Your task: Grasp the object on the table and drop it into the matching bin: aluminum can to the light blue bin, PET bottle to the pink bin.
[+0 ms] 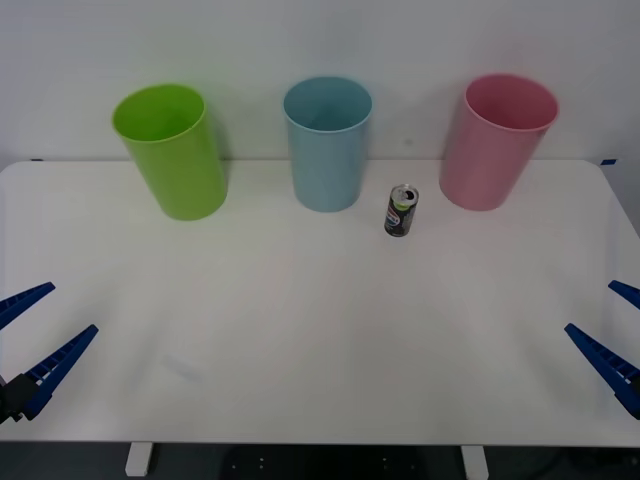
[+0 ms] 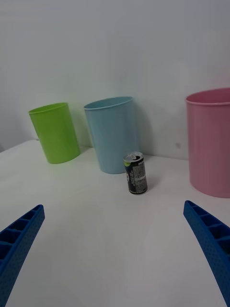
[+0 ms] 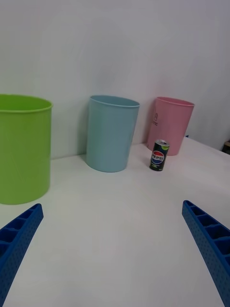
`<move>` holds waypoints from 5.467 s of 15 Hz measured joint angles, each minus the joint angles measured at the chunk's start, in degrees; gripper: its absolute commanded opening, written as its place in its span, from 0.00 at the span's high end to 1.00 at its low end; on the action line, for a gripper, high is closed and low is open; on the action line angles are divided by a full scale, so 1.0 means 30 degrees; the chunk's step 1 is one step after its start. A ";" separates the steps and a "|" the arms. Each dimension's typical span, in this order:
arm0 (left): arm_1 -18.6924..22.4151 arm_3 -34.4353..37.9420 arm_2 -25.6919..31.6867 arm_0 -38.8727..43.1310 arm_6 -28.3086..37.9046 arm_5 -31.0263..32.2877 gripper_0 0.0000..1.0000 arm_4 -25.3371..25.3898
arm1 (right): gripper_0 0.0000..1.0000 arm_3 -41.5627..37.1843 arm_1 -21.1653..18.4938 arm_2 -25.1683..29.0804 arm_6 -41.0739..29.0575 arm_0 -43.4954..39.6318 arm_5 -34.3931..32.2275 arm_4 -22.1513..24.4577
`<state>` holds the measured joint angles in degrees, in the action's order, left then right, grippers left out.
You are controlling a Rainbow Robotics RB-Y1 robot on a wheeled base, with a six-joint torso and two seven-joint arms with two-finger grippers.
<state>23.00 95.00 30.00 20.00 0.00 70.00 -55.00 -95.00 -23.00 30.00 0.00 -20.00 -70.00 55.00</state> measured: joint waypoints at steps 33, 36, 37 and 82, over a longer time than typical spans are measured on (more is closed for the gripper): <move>0.0000 -0.0001 0.0000 0.0001 0.0000 0.0000 0.00 0.0000 | 0.00 0.3103 -0.0051 -0.7569 0.4857 0.4520 0.9712 0.1193; 0.0000 -0.0001 0.0000 0.0001 0.0001 0.0000 0.00 0.0000 | 0.00 0.3103 -0.0045 -0.9042 0.4862 0.5167 1.1816 0.1196; 0.0000 -0.0001 0.0000 0.0001 0.0001 0.0000 0.00 0.0000 | 0.00 0.3103 -0.0046 -0.9488 0.4862 0.5372 1.2468 0.1192; 0.0000 0.0000 0.0000 0.0000 0.0000 0.0000 0.00 0.0000 | 0.94 1.5498 0.4021 -1.1592 0.5605 1.7067 1.8356 0.3175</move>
<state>23.00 95.00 30.00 20.00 0.00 70.00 -55.00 -48.51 -10.94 -4.78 16.81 31.20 -14.93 64.53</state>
